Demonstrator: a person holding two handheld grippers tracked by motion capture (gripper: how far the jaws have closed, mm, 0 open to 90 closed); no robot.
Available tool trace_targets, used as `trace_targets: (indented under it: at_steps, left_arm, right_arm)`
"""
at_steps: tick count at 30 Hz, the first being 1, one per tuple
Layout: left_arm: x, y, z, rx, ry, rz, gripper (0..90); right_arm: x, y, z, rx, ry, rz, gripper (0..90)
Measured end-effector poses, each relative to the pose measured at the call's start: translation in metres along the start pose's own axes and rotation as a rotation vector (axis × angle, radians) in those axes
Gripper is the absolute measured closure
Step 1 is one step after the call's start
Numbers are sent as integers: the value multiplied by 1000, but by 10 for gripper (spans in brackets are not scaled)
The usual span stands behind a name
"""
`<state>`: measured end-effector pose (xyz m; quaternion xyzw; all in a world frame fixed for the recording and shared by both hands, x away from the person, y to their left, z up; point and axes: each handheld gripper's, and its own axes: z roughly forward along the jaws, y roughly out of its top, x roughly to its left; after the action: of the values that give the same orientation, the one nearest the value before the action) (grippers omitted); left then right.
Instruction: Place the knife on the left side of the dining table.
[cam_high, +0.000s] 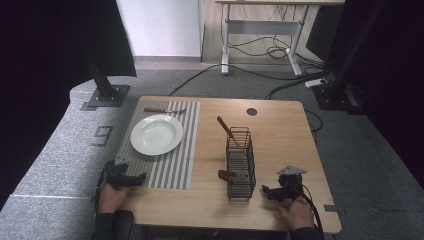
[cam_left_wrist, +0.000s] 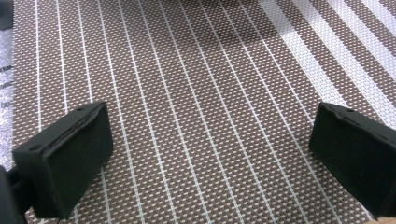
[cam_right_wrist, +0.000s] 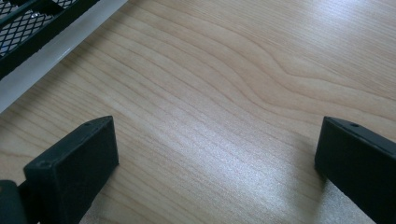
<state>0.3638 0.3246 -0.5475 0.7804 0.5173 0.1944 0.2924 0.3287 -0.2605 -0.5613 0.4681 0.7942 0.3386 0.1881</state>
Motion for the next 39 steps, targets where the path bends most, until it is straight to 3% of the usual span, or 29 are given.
trace_targets:
  at_steps: [24, 39]
  left_arm:
    - [-1, 2, -2, 6, 6, 0, 2]
    - [-6, 14, -12, -42, -30, -12, 3]
  right_arm:
    - [0, 1, 1, -1, 1, -2, 0]
    - [0, 1, 1, -1, -3, 1, 0]
